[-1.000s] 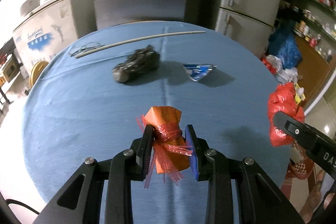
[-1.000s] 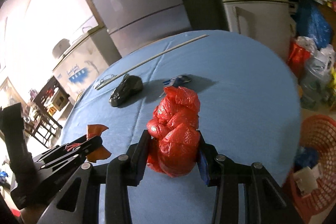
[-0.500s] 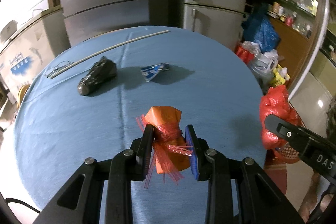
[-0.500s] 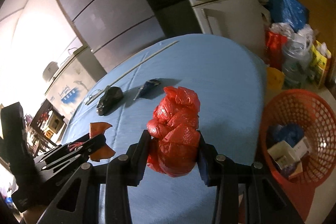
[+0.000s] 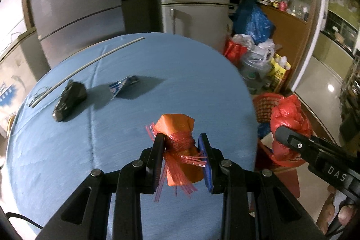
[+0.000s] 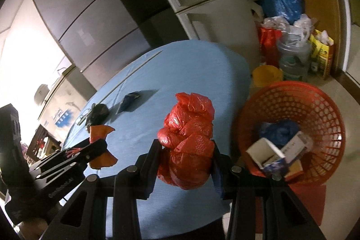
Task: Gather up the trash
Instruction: 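Carry both bags to the red basket and open the right tool to drop the red bag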
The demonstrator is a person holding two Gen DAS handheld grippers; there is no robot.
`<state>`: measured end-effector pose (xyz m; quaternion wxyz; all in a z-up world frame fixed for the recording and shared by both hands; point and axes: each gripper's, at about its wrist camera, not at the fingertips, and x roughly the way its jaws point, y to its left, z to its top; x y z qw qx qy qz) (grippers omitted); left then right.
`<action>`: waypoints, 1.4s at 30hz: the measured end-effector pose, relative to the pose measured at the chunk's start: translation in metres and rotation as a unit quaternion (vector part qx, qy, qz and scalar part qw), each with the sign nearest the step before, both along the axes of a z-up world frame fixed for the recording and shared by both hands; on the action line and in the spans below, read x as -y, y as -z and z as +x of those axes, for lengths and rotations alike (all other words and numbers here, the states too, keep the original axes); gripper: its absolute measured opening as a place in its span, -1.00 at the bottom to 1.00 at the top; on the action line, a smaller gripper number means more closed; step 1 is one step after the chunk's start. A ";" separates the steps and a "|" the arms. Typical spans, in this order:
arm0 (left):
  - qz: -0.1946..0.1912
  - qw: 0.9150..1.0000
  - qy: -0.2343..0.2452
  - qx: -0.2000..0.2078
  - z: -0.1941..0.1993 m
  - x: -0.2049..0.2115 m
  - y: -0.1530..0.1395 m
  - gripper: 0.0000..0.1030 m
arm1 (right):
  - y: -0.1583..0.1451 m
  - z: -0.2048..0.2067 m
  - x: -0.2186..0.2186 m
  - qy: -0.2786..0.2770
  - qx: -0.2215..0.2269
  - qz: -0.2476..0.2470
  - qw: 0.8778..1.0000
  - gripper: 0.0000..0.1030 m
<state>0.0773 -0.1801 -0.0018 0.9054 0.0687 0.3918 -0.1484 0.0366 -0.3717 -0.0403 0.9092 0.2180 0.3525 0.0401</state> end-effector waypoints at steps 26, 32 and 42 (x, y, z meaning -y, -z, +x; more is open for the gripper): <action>0.006 0.994 0.113 -0.010 0.008 0.109 0.004 -0.38 | 0.031 -0.014 0.130 0.134 -0.043 -0.015 0.990 -0.16; 0.008 0.992 0.123 -0.011 0.012 0.124 0.005 -0.38 | 0.037 0.001 0.143 0.139 -0.049 -0.019 0.989 -0.16; 0.007 0.991 0.132 -0.017 0.020 0.141 0.007 -0.38 | 0.051 0.019 0.164 0.150 -0.068 -0.022 0.986 -0.15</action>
